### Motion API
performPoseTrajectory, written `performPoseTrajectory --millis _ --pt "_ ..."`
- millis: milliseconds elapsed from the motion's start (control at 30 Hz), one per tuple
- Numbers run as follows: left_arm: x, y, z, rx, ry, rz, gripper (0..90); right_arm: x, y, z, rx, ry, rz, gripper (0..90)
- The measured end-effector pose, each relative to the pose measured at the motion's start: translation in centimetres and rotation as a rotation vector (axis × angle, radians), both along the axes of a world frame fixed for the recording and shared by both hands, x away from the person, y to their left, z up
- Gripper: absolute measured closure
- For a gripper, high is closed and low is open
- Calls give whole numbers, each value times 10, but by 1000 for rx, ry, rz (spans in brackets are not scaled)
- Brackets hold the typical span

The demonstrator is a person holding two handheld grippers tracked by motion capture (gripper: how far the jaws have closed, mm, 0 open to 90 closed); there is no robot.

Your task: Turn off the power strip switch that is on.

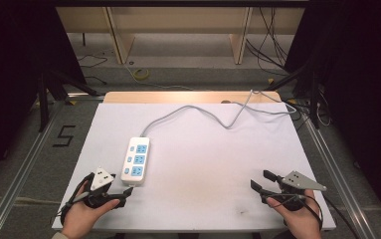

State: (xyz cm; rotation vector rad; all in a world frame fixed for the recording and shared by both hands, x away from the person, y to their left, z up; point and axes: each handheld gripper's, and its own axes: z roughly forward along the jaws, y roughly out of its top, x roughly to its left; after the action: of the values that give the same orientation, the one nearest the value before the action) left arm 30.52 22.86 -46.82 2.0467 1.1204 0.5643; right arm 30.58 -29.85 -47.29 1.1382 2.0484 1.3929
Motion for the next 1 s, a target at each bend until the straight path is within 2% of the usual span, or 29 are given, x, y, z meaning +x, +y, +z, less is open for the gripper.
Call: performPoseTrajectory --millis 100,167,200,267,333,433,600,700,833,1000 --pt "0 3 1 -9 7 34 358 -1 0 0 -7 5 5 381" --pt "-1 4 2 -7 9 39 452 -1 0 0 -4 2 8 383" --pt "-2 6 5 -17 12 80 536 -2 0 1 -5 1 8 384" --pt "-2 7 7 -16 11 98 744 -2 1 1 -6 2 10 384" --pt "-3 11 9 -28 9 134 881 -1 2 0 -10 1 19 385" --pt "-2 11 10 -19 7 139 895 0 3 0 -17 6 21 386" --pt "1 5 12 6 -6 109 895 1 3 0 -22 4 25 387" --pt "5 3 15 2 -9 109 895 1 4 -1 -26 6 27 386" --pt "10 2 18 -24 5 118 896 0 4 -1 -28 9 32 386" --pt "14 2 22 -32 21 123 896 1 5 0 -27 8 36 383"
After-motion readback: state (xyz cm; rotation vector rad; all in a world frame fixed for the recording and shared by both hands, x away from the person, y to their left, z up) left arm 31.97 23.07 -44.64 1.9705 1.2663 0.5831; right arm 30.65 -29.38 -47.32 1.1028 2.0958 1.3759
